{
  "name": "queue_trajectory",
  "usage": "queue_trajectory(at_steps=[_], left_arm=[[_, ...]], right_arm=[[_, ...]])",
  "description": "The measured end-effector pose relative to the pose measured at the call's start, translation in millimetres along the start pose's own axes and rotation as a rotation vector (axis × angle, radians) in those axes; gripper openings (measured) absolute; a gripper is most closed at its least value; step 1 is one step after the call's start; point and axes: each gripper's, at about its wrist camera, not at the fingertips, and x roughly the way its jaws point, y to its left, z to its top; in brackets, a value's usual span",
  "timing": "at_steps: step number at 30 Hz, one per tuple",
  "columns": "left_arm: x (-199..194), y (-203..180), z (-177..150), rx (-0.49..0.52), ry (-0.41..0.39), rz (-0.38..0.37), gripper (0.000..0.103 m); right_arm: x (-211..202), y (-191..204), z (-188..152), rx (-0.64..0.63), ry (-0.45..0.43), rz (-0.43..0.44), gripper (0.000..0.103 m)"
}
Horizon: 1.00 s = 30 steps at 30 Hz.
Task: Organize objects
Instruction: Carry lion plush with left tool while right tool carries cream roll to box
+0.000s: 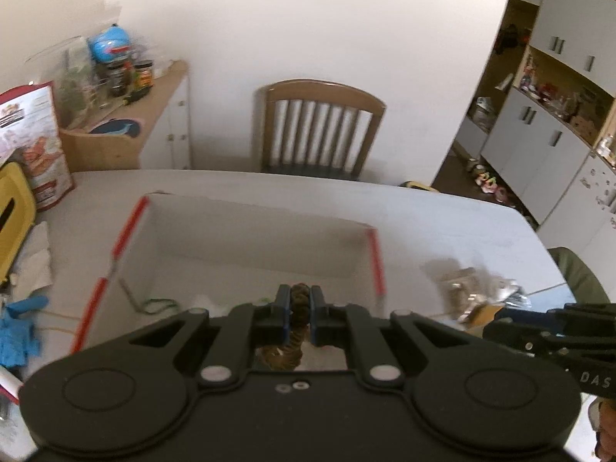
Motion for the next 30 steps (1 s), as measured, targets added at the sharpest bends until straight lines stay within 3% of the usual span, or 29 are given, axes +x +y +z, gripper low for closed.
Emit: queue_trajectory(at_steps=[12,30], left_arm=[[37,73,17,-0.001,0.019,0.077,0.007],[108,96,23,0.063,0.111,0.107,0.007]], right_arm=[[77,52,30,-0.013,0.036,-0.034,0.02],[186,65,50,0.092,0.104,-0.112,0.02]])
